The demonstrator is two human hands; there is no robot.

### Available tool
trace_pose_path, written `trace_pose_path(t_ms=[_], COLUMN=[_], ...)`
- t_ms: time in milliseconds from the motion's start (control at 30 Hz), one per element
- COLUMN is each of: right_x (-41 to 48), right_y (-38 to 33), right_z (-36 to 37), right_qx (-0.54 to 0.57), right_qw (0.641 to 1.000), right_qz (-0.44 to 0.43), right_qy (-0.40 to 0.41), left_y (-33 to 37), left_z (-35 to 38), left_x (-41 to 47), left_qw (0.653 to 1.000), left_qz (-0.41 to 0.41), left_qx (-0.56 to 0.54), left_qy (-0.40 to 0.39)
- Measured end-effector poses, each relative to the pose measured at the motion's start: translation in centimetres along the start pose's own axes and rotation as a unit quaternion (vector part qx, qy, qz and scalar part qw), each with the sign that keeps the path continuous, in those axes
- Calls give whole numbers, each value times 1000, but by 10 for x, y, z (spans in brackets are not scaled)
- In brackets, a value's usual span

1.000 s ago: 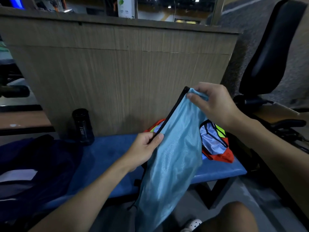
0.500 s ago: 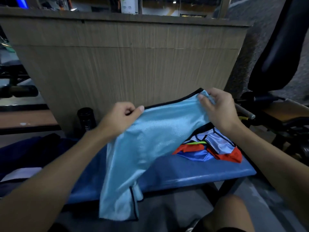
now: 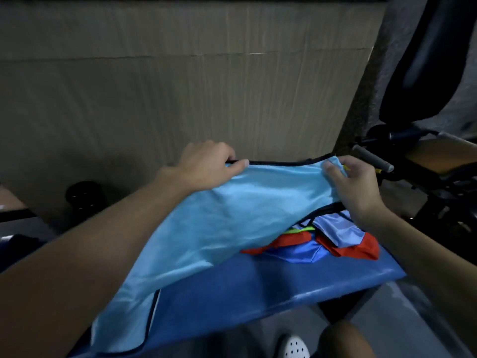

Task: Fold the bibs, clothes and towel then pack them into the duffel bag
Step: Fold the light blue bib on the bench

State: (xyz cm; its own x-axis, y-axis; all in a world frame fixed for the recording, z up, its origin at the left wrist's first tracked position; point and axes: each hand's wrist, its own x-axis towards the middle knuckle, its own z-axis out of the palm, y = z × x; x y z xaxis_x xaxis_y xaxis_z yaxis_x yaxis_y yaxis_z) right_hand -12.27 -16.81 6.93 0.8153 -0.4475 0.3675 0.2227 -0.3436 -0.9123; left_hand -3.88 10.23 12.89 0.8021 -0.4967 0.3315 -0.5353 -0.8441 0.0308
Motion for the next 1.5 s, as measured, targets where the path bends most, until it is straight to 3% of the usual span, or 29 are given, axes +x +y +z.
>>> trace_pose_path(t_ms=[233, 367, 533, 767, 1000, 1233, 1500], right_x=[69, 87, 83, 68, 25, -35, -98], right_y=[108, 157, 176, 152, 107, 87, 102], right_z=[-33, -33, -31, -31, 0, 103, 235], right_qx=[-169, -280, -298, -367, -348, -225, -155], right_qw=[985, 958, 950, 930, 935, 955, 930], right_qz=[19, 48, 83, 22, -64, -107, -124], right_qy=[5, -28, -41, -13, -27, -159, -309], left_y=[51, 66, 73, 75, 52, -43, -130], left_z=[162, 218, 237, 214, 163, 148, 180], left_x=[69, 87, 88, 72, 17, -80, -183], left_qw=[987, 975, 971, 972, 973, 951, 929], left_qz=[-56, -40, -70, -20, -64, -204, -287], left_qx=[-129, -211, -230, -233, -218, -232, -234], left_qy=[-74, -62, -12, 35, 37, 12, -11])
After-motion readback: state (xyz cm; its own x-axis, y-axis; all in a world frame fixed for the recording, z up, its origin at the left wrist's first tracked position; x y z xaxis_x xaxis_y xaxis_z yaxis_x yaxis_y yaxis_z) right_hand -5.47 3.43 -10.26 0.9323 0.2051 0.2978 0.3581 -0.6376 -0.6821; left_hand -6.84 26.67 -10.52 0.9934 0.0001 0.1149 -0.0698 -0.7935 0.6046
